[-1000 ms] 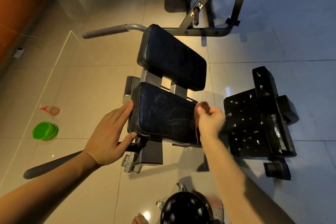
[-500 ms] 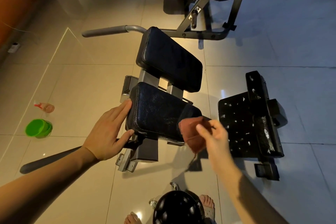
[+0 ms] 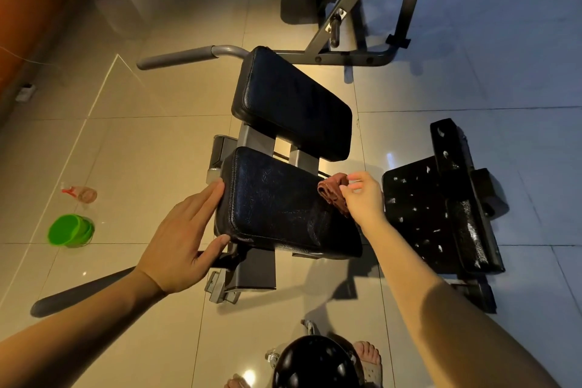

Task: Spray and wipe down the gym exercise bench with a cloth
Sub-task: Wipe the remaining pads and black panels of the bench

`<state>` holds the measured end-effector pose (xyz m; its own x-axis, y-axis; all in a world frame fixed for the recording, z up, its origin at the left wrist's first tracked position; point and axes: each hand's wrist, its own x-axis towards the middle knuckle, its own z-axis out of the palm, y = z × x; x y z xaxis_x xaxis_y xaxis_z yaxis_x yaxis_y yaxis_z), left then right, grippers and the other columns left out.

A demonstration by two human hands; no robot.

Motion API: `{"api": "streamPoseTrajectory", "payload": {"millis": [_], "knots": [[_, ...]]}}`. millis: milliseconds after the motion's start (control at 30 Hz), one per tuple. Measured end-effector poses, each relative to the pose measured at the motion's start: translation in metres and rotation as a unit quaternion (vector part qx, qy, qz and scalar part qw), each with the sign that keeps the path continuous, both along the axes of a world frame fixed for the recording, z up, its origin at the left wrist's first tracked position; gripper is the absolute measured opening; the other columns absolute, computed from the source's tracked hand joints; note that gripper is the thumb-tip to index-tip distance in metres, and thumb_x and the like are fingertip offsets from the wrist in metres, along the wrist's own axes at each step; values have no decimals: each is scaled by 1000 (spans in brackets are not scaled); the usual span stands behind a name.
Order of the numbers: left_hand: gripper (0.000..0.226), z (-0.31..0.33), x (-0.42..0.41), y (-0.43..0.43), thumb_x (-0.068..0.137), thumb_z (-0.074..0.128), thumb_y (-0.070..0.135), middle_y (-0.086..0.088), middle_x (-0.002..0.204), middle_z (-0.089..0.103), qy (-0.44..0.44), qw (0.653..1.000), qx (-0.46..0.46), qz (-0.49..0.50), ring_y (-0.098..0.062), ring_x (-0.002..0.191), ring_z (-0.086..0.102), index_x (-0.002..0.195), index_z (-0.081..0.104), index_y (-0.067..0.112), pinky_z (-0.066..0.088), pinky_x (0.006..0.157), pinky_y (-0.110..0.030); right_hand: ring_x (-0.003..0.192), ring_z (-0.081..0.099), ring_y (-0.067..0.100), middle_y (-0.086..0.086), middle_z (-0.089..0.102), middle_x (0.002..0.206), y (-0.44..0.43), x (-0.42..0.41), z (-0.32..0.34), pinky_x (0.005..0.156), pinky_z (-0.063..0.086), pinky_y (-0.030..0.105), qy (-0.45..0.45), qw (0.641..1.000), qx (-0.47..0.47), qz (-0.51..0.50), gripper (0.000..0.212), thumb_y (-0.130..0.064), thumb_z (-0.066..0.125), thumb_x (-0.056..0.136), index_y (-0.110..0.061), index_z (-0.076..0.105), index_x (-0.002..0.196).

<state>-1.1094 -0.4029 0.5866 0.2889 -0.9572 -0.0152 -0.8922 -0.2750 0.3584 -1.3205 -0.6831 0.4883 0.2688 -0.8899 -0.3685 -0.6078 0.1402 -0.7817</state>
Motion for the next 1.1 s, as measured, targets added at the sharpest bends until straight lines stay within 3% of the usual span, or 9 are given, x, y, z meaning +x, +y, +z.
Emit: {"api": "streamPoseTrajectory", "payload": {"millis": [100,167,267,467,600,667,800,900,1100], "knots": [[79,0,0,-1,99,35,58,-4,168,25,-1,1000,-1,-3,-24,148,36,164,15,18,30,121,-41,105,63,20,-5,64,108,0,11,14,80,51,30,-15,999,43,28,34,-52,57,99,-23,64,114],[79,0,0,0,99,35,58,-4,168,26,1,1000,-1,1,-24,148,37,164,15,18,32,120,-43,99,57,14,-10,60,105,5,19,24,68,44,25,48,996,-1,80,38,-60,65,91,-28,62,112],[79,1,0,0,99,34,59,-6,168,27,0,1000,-1,3,-26,147,39,164,16,17,33,119,-46,102,60,15,-5,66,114,21,18,28,63,37,17,66,991,-56,106,24,-34,73,93,-25,64,114],[80,1,-2,0,99,29,64,-7,167,28,2,1000,4,8,-30,145,40,164,15,19,35,119,-49,105,58,9,-7,59,115,66,-36,30,90,49,23,-8,986,-58,159,19,-10,68,94,-22,66,109],[80,1,-2,-1,99,32,61,-6,168,27,-3,1000,5,7,-28,147,39,164,16,18,34,119,-47,104,56,14,-5,57,112,50,-3,35,71,41,18,-10,996,-6,89,26,-41,73,90,-25,61,106],[79,1,-1,-1,99,34,59,-5,168,27,-5,1000,2,4,-26,148,38,164,16,18,32,120,-44,105,54,14,-8,60,110,55,11,38,75,41,24,2,997,-26,75,34,-50,74,87,-27,59,108],[80,1,-1,-1,99,33,60,-5,168,26,-3,1000,5,6,-27,149,36,164,16,18,30,121,-45,106,51,11,-14,57,103,94,-4,42,80,38,22,-25,989,-98,110,17,-19,72,90,-26,59,99],[80,1,-3,-1,99,33,61,-6,168,27,4,1000,6,9,-28,149,37,164,16,18,34,120,-50,100,55,8,-21,53,101,109,-44,33,80,42,19,-51,984,-109,129,26,-3,66,89,-24,63,104],[79,1,-1,-1,99,35,57,-5,168,25,2,1000,1,-1,-26,149,36,164,14,18,33,121,-47,103,65,15,-4,69,108,48,-15,15,90,55,30,-19,998,-65,-6,25,-6,65,95,-24,70,112]]}}
